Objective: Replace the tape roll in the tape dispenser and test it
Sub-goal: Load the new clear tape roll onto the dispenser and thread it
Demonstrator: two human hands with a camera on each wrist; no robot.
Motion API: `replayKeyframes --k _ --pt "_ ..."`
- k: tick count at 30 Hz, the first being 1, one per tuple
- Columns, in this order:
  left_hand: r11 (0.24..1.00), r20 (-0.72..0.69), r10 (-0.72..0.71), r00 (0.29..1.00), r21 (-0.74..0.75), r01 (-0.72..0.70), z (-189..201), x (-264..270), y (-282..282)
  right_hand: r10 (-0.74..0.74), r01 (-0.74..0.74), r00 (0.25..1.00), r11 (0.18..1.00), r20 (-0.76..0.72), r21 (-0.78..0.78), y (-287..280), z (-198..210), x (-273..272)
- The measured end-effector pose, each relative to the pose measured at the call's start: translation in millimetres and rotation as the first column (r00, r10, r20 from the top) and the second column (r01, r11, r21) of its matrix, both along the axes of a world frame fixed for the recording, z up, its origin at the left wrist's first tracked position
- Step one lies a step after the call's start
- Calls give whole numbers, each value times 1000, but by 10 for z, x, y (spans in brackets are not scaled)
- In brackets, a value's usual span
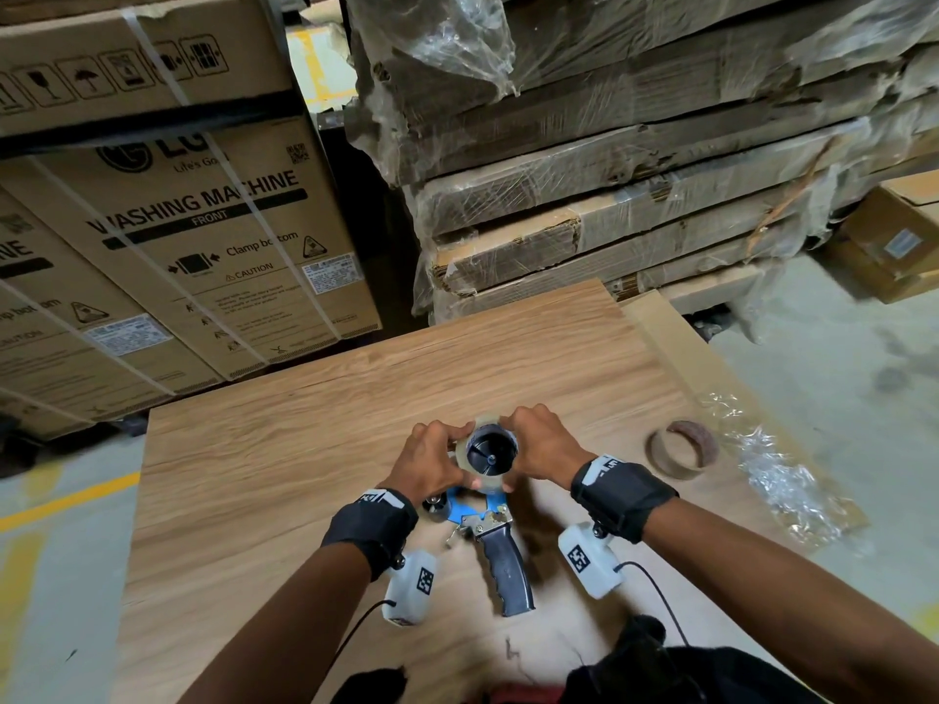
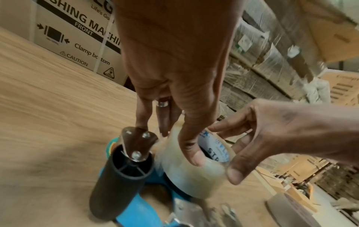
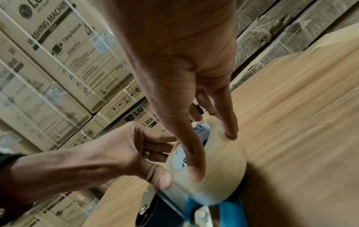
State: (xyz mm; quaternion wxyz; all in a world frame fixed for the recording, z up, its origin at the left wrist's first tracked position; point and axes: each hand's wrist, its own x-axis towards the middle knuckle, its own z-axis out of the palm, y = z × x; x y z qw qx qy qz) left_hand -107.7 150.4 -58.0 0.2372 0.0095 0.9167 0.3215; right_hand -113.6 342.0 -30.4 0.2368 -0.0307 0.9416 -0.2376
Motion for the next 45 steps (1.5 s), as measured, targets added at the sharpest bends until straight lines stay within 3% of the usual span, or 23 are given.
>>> replayKeyframes --k 5,24,35,45 --pt "999 -32 -32 999 -33 31 -215 -16 -50 28 -29 999 1000 -20 -10 -39 42 32" --pt "962 5 -94 996 -257 92 -117 -26 95 -20 20 1000 998 8 -62 82 71 98" --pt "981 2 -15 1000 -194 15 -210 -59 72 -20 21 1000 998 20 -56 72 26 93" --pt "986 6 -29 1000 -165 30 -268 -88 49 -12 14 999 999 49 -44 95 -84 42"
